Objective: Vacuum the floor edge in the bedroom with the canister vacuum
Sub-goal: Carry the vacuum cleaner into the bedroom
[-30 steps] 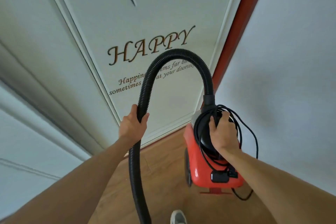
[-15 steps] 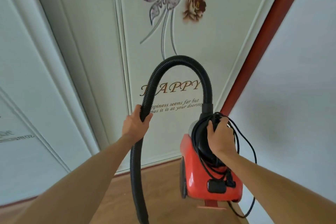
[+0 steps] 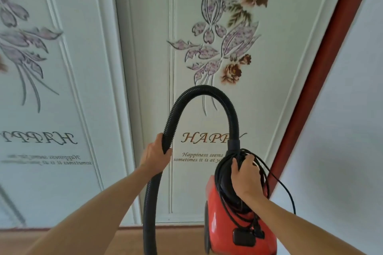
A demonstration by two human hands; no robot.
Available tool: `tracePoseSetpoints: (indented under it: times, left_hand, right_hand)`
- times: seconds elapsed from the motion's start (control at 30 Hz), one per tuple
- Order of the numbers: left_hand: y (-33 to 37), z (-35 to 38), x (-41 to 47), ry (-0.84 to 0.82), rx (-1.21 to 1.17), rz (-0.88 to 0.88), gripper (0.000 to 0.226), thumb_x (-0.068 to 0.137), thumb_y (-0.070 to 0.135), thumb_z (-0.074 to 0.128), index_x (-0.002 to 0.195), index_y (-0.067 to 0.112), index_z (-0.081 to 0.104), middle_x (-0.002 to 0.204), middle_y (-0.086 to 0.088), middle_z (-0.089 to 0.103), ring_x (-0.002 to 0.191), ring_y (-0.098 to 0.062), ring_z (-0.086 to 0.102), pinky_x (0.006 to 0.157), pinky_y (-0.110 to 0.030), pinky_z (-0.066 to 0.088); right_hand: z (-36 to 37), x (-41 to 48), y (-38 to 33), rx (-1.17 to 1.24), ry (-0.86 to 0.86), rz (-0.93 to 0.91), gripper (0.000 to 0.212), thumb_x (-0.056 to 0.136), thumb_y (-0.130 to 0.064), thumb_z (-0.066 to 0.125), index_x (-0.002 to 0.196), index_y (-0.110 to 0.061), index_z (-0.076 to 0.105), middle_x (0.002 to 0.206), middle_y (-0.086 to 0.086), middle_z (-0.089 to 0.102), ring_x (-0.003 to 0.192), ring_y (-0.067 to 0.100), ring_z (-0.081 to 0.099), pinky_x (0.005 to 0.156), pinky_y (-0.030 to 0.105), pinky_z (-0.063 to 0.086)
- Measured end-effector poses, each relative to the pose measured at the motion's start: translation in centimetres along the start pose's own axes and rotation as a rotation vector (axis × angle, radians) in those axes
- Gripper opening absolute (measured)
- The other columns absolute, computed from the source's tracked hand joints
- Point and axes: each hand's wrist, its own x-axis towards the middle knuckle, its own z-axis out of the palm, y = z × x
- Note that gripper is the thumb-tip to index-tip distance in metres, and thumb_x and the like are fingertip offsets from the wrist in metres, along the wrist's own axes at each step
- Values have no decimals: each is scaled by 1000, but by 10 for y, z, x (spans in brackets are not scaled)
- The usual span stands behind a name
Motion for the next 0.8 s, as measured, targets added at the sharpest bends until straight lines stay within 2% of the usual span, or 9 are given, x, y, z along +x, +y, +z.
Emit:
tracePoseSetpoints:
  times: [0.1,0.23,0.3,0.37,0.5,0.63,0.8]
  left_hand:
    - [6,-32,-12,65,-27,-40,45,97,25,60,137,13,42,98,-8,64,69,-19,61,52,-23,45]
    - [2,-77,-31,182,-57,-95,48,98,27,59,141,14,41,97,-7,63,65,-15,58,47,-18,39]
    - [-6,-101,-40,231,-71,-123,46,98,26,59,139,13,44,95,-8,65,66,-18,60,47,-21,41]
    - [-17,-125,-50,267,-67,-163,45,98,28,59,137,11,45,93,-9,65,69,-22,61,49,-25,44]
    - [-45,-176,-70,313,-43,-237,53,98,30,59,143,12,39,94,-8,62,78,-26,60,65,-32,46]
    - [-77,-227,-81,376,-16,-292,53,99,28,58,145,12,38,93,-5,59,82,-24,53,70,-32,42]
    - [-119,-287,-90,439,32,-334,56,98,30,60,145,11,37,90,-7,58,80,-26,56,69,-33,43]
  right_hand:
    - [-9,-6,-20,19,-37,-52,39,104,-30,46,125,2,42,90,4,56,86,31,67,61,31,52]
    - [-15,-9,-57,25,-72,-144,37,103,-30,47,124,1,43,102,14,66,89,31,68,63,33,55]
    - [-13,-11,-79,35,-84,-175,39,103,-29,47,127,2,43,107,18,66,92,32,68,64,31,53]
    - [-10,-14,-105,51,-93,-218,39,103,-29,48,126,2,43,108,19,65,95,35,67,68,36,54]
    - [2,-21,-162,89,-123,-262,37,103,-30,48,120,2,44,110,24,64,101,42,63,80,47,54]
    - [20,-32,-220,148,-153,-318,35,103,-29,48,119,2,45,110,24,63,100,41,63,76,42,51]
    - [51,-50,-296,198,-197,-389,38,103,-28,49,122,4,45,113,25,64,104,42,64,79,41,51]
